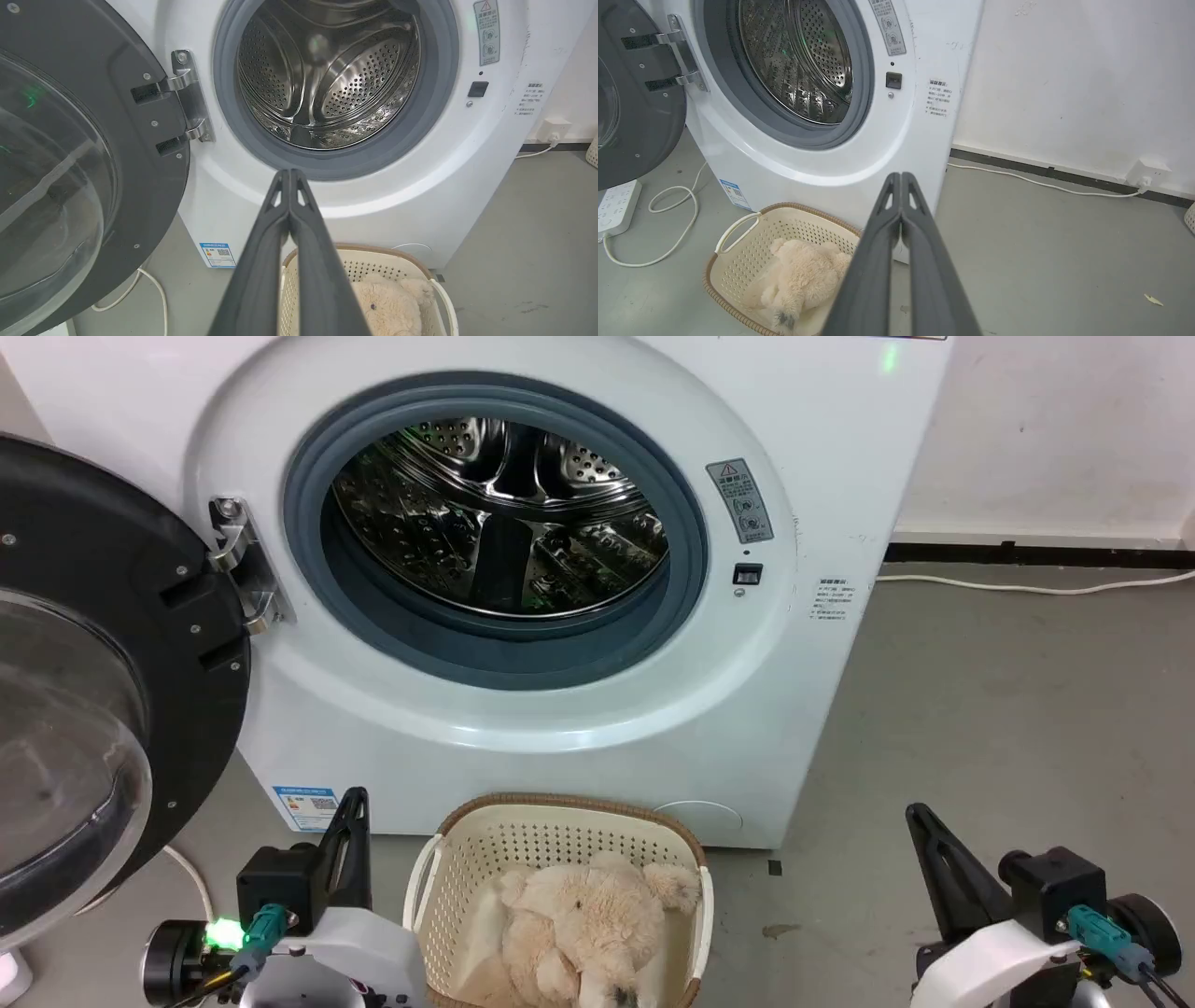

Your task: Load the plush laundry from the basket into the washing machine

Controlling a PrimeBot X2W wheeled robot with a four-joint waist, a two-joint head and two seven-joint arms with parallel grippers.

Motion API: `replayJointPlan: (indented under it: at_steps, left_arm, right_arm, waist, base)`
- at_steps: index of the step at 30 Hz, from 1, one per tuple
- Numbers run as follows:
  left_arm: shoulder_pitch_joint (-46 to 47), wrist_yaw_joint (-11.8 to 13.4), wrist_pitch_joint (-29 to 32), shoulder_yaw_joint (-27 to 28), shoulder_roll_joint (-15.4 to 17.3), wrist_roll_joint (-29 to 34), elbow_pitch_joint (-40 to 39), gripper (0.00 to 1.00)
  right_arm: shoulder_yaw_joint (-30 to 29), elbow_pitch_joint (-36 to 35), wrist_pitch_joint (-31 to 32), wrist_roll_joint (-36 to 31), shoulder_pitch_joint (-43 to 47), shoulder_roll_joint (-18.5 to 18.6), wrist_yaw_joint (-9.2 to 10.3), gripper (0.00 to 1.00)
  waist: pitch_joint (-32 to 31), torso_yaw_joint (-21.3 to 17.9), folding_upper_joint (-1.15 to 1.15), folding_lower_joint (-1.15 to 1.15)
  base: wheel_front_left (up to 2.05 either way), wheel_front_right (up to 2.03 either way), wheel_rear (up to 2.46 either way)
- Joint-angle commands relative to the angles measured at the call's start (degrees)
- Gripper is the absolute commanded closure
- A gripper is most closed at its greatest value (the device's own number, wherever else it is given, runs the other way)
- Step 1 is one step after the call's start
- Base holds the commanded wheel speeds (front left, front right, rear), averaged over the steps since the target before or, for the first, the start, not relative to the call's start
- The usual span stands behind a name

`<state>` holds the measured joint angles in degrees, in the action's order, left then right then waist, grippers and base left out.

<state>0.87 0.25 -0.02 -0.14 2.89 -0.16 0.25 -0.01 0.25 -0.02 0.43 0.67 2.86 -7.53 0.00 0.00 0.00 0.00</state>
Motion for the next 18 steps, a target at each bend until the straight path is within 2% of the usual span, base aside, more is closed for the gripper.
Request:
replayJointPlan:
  at_steps: [1, 18]
  left_arm:
    - [-0.9, -0.2, 0.0, 0.1, 0.0, 0.2, -0.2, 1.00]
    - [-0.9, -0.2, 0.0, 0.1, 0.0, 0.2, -0.2, 1.00]
  right_arm:
    - [0.0, -0.2, 0.0, -0.4, -0.7, 0.0, 0.04, 1.00]
    - [0.0, -0.2, 0.0, -0.4, -0.7, 0.0, 0.04, 1.00]
  waist:
    - [0.0, 0.0, 0.00, 0.00]
    - [0.0, 0.0, 0.00, 0.00]
  base:
    - [0.00, 0.00, 0.00]
    - [0.00, 0.00, 0.00]
